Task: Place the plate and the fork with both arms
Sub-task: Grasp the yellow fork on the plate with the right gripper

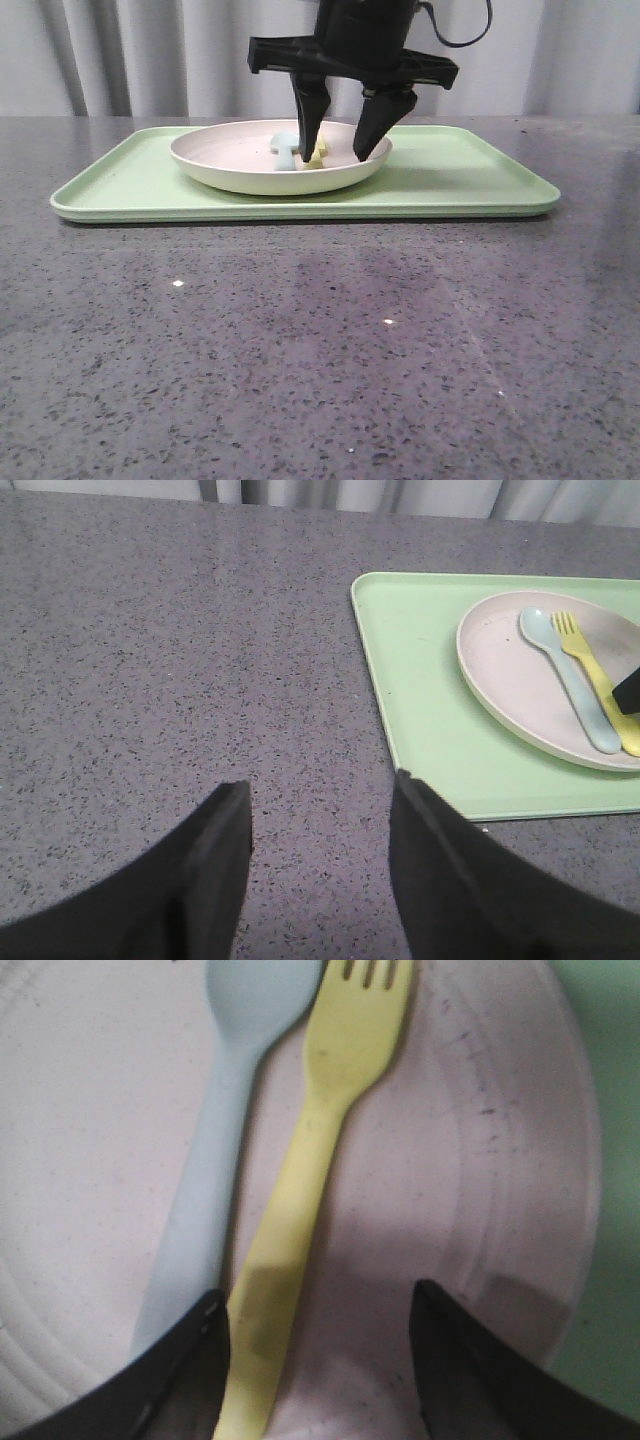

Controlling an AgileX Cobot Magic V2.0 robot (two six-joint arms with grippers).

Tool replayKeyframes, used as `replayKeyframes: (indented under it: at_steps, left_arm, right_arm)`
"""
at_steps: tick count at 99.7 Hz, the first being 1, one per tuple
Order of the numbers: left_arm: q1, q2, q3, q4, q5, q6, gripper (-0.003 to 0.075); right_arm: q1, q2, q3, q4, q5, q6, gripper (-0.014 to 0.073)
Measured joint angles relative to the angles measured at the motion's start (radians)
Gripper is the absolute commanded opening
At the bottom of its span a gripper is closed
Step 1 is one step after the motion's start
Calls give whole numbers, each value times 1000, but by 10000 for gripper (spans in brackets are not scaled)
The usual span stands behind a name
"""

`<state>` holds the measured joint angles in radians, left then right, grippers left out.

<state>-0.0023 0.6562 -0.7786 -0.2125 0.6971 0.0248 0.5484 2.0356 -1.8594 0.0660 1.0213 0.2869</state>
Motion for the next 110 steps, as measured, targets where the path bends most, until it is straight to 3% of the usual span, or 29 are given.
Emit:
replayKeyframes:
  at_steps: [38,66,89,110]
  left_arm:
    - [0,0,0,0,0,0,324]
    - [0,0,0,0,0,0,324]
    - [0,0,0,0,0,0,324]
    - [0,0,0,0,0,0,324]
  right_arm:
    - [0,20,0,12,-22,2,406]
    - [0,23,0,13,-23,2,201]
    - [0,23,0,17,-24,4,-69]
    - [0,23,-2,17,-24,4,-67]
